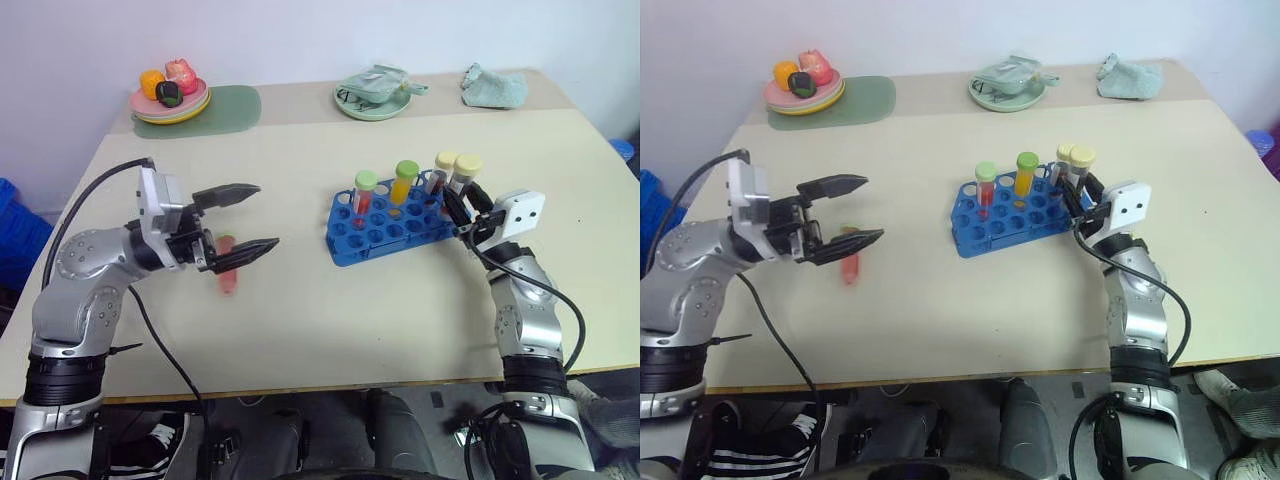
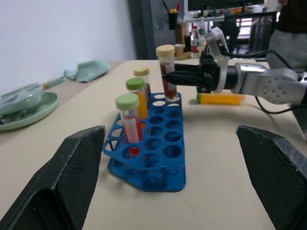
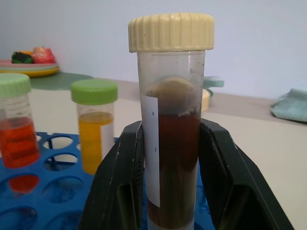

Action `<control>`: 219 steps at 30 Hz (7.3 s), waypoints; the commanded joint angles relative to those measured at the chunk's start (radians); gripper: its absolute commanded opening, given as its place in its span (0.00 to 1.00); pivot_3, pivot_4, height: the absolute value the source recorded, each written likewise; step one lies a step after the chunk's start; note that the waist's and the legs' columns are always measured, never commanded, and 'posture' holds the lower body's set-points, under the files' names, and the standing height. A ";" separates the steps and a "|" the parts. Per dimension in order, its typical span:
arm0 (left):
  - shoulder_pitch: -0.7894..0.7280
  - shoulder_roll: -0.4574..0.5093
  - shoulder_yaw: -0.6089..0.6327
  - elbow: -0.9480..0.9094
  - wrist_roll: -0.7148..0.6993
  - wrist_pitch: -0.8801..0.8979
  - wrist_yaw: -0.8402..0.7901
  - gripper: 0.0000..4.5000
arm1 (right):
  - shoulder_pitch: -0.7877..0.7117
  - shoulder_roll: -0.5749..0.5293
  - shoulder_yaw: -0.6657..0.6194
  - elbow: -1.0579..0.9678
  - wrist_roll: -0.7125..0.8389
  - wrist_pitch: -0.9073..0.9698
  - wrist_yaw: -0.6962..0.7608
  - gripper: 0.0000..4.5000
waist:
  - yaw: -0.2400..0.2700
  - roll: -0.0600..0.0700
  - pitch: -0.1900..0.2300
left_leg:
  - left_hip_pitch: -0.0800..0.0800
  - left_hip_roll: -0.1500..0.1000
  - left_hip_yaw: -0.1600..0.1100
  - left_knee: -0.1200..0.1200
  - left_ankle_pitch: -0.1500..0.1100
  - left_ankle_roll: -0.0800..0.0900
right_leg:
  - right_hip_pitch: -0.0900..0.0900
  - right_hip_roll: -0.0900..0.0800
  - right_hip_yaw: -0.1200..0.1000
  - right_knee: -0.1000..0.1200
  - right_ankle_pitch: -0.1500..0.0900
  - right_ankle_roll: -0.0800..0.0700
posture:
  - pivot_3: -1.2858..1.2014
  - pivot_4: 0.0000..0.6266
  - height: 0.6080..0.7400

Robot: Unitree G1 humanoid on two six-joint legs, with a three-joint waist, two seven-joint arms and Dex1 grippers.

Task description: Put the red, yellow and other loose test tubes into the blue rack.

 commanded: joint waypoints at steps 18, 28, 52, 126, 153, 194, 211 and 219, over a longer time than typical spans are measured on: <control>0.022 0.016 0.036 0.001 -0.008 -0.045 -0.042 1.00 | 0.021 -0.009 0.004 -0.038 0.092 0.072 0.010 0.31 | -0.001 0.000 0.000 | 0.000 0.000 0.000 0.000 0.000 0.000 | 0.000 0.000 0.000 0.000 0.000 0.000 | 0.52 0.24 1.00; 0.036 0.007 0.034 0.006 -0.004 -0.060 -0.051 1.00 | 0.042 -0.083 -0.020 -0.153 0.122 0.175 0.014 0.99 | 0.004 0.000 0.000 | 0.000 0.000 0.000 0.000 0.000 0.000 | 0.000 0.000 0.000 0.000 0.000 0.000 | 0.52 0.24 1.00; 0.067 -0.078 -0.019 -0.021 -0.002 -0.092 -0.042 1.00 | -0.220 -0.926 0.244 -0.292 0.326 1.565 0.216 0.99 | 0.029 0.000 0.001 | -0.001 0.004 0.004 0.001 -0.002 0.003 | 0.003 0.001 0.000 -0.012 0.001 -0.001 | 0.52 0.24 1.00; 0.052 -0.030 -0.001 -0.109 -0.039 -0.014 0.044 1.00 | -0.025 -0.201 -0.026 -0.595 0.252 0.803 0.126 0.18 | 0.051 -0.008 -0.003 | -0.001 0.010 0.010 0.002 -0.005 0.001 | 0.001 0.008 0.002 -0.011 0.005 -0.001 | 0.52 0.24 1.00; -0.001 -0.011 0.000 -0.032 -0.018 -0.032 -0.019 1.00 | 0.077 0.040 0.153 -0.239 -0.007 0.137 -0.004 0.18 | 0.000 -0.007 -0.003 | 0.001 0.014 0.013 0.000 -0.005 -0.001 | 0.000 0.013 0.003 -0.011 0.005 -0.003 | 0.52 0.24 1.00; 0.044 0.023 0.023 -0.074 -0.042 0.017 0.001 1.00 | 0.195 -0.166 0.079 -0.391 0.194 0.275 0.222 0.99 | 0.004 -0.007 -0.003 | 0.001 0.014 0.012 -0.001 -0.005 -0.001 | 0.000 0.013 0.004 -0.012 0.005 -0.003 | 0.52 0.24 1.00; 0.018 0.197 0.142 -0.217 -0.133 0.658 0.472 1.00 | 0.088 -0.653 -0.042 -0.533 0.562 0.600 0.688 0.99 | 0.010 -0.008 -0.001 | 0.003 0.015 0.015 0.000 -0.007 0.002 | 0.002 0.013 0.005 -0.012 0.005 -0.002 | 0.52 0.24 1.00; -0.174 0.025 0.292 -0.367 -0.204 1.317 0.927 1.00 | -0.040 -0.565 0.085 -0.433 0.487 0.537 0.761 0.99 | 0.028 -0.009 -0.001 | 0.001 0.014 0.014 0.001 -0.007 0.001 | 0.001 0.012 0.005 -0.011 0.005 -0.002 | 0.52 0.24 1.00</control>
